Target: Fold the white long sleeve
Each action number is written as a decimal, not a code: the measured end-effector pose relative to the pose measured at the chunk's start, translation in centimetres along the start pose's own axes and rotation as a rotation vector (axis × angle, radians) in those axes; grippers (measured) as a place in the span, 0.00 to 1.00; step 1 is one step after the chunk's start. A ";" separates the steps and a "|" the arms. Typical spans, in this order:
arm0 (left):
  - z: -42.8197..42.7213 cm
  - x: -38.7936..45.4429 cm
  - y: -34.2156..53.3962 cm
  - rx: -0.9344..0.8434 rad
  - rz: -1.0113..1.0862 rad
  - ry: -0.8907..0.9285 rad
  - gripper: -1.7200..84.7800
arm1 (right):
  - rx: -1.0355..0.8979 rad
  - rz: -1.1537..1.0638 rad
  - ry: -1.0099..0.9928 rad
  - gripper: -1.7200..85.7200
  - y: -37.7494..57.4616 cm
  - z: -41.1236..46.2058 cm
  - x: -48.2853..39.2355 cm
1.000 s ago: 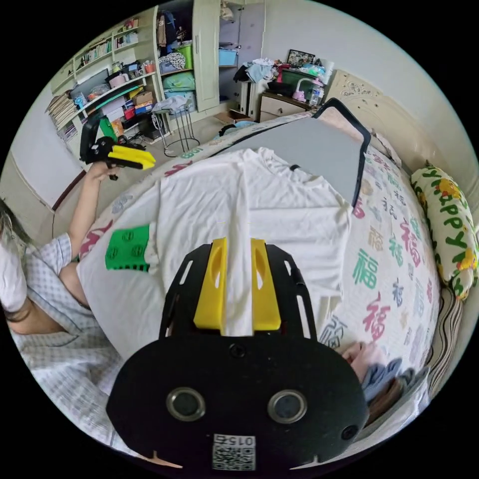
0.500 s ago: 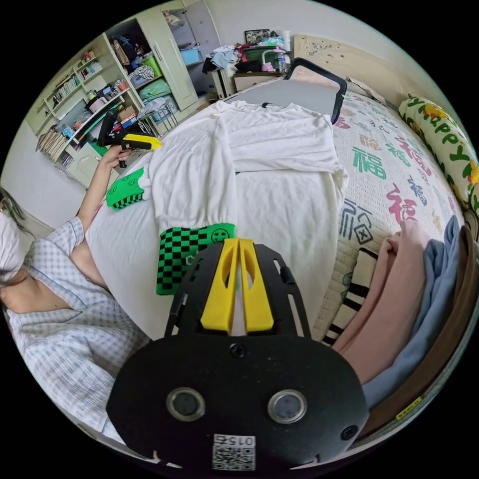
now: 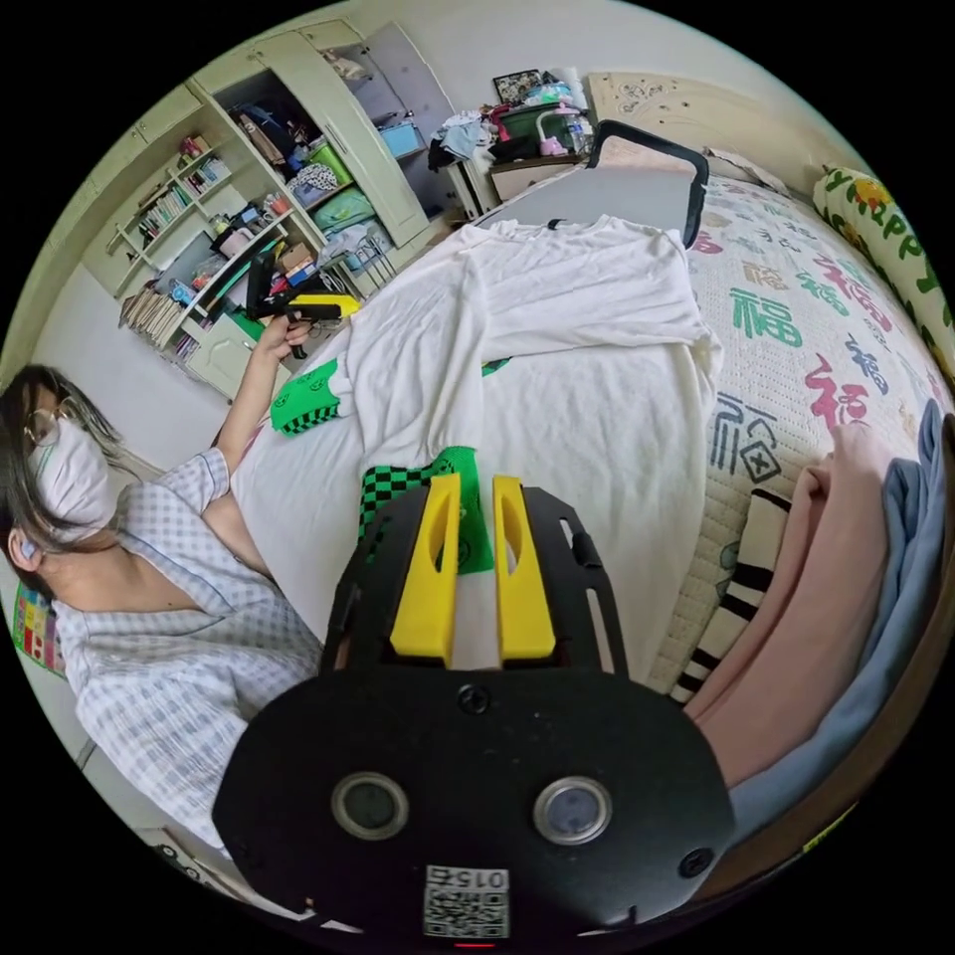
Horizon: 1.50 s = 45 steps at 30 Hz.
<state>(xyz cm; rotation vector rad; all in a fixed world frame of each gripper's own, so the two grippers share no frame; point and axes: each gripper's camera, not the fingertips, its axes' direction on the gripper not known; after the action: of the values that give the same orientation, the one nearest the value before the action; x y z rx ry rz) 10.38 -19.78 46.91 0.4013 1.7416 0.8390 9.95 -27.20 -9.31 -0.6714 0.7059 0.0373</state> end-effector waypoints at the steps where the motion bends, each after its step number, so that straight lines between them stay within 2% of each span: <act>1: 0.2 -0.1 0.1 -0.002 0.000 0.000 0.03 | 0.019 0.016 -0.007 0.10 0.5 -0.4 0.7; 4: -0.1 -0.5 0.4 0.014 -0.009 -0.003 0.03 | 0.075 0.038 -0.075 0.12 2.2 -1.0 2.3; 9: -4.3 -1.7 -0.3 0.242 -0.090 -0.012 0.05 | 0.162 0.016 -0.165 0.13 4.5 -1.8 4.2; 13: -1.3 -3.4 -6.6 0.136 -0.165 -0.156 0.09 | 0.125 -0.013 -0.093 0.15 5.9 -0.1 5.1; 18: 6.3 -8.0 -13.9 0.015 -0.295 -0.116 0.10 | 0.070 -0.029 -0.085 0.13 6.6 2.5 6.1; 20: 9.4 -10.8 -15.9 -0.014 -0.396 -0.100 0.11 | 0.058 -0.030 -0.114 0.09 7.0 2.5 6.7; 23: 12.6 -13.2 -17.0 -0.005 -0.476 0.049 0.10 | 0.082 -0.074 -0.136 0.06 7.7 2.4 7.1; 25: 14.0 -13.8 -17.6 -0.033 -0.502 0.082 0.08 | 0.101 -0.087 -0.144 0.04 8.2 2.2 7.4; 29: 13.0 -13.5 -18.0 0.021 -0.516 -0.088 0.03 | 0.142 -0.082 -0.165 0.02 9.3 1.6 8.8; 34: 10.4 -12.7 -18.5 0.055 -0.538 -0.263 0.03 | 0.165 -0.086 -0.149 0.02 10.4 1.3 9.5; 36: 10.9 -12.2 -19.3 0.046 -0.514 -0.187 0.07 | 0.166 -0.087 -0.163 0.02 10.5 1.4 9.7; 38: 13.5 -11.2 -21.3 -0.052 -0.480 -0.043 0.14 | 0.157 -0.086 -0.156 0.02 10.6 1.6 9.8; 39: 14.3 -10.7 -21.8 -0.087 -0.460 -0.044 0.14 | 0.155 -0.084 -0.153 0.02 10.6 1.6 9.9; 41: 16.8 -8.1 -23.6 -0.198 -0.386 -0.145 0.12 | 0.151 -0.085 -0.146 0.02 10.6 1.7 9.9; 45: 17.6 -6.3 -24.6 -0.238 -0.364 -0.350 0.04 | 0.154 -0.093 -0.127 0.02 10.7 1.3 9.5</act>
<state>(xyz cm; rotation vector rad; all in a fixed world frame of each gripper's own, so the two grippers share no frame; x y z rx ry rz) 32.37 -34.95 31.34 0.0603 1.3190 0.6557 15.40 -19.79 -20.34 -0.5488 0.5485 -0.0593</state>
